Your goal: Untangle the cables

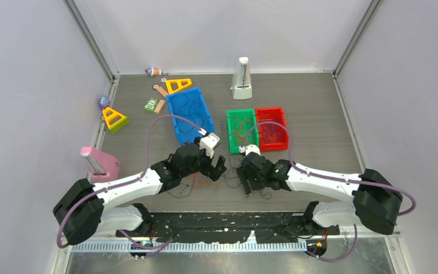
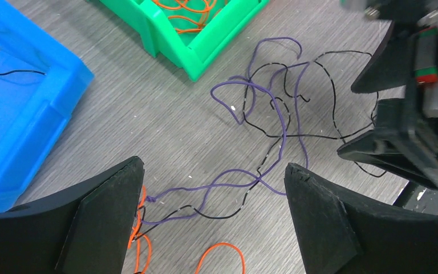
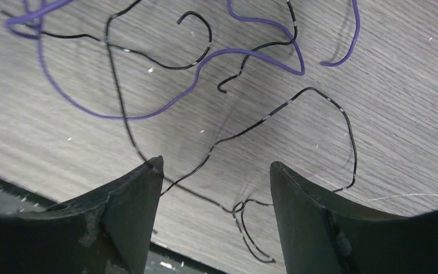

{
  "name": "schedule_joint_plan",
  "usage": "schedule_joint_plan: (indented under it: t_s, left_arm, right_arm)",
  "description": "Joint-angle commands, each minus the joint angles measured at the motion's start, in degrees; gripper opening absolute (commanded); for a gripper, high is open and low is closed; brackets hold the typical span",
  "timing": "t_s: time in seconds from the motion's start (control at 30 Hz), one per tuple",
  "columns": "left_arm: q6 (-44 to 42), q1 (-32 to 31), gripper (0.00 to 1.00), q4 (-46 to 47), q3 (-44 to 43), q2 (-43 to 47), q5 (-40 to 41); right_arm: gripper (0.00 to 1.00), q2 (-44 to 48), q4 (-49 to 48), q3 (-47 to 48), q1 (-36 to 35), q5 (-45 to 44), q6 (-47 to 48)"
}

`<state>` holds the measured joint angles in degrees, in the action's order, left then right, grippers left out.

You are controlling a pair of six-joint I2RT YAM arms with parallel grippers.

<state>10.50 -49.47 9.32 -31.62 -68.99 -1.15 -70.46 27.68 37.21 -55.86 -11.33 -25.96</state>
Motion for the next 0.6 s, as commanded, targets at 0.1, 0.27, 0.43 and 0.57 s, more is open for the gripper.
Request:
schedule_joint_plan:
  t_s: [0.1,0.27,0.43,0.57]
  left_arm:
    - [-0.6,0.2,0.94,1.7,-0.3,1.0,2.0]
    - [-1.0,0.3,0.94,1.6,-0.6,0.7,1.4]
    - [-1.6,0.3,0.94,1.8,-1.0,0.2,-3.0]
    - [-1.7,0.3,0.94,2.2,-1.0,0.2,-4.8]
  right_arm:
    - [0.56,-5.7,-9.6,-1.1,-1.7,-7.0,-0.3]
    - [0.06,-3.5,-5.7,1.2,-3.1,-8.0,0.4]
    - [0.06,7.5,7.0,7.8,-3.6,-4.8,2.5]
    - [0.05,14.3,19.8,18.1,-3.5,-2.3,3.1]
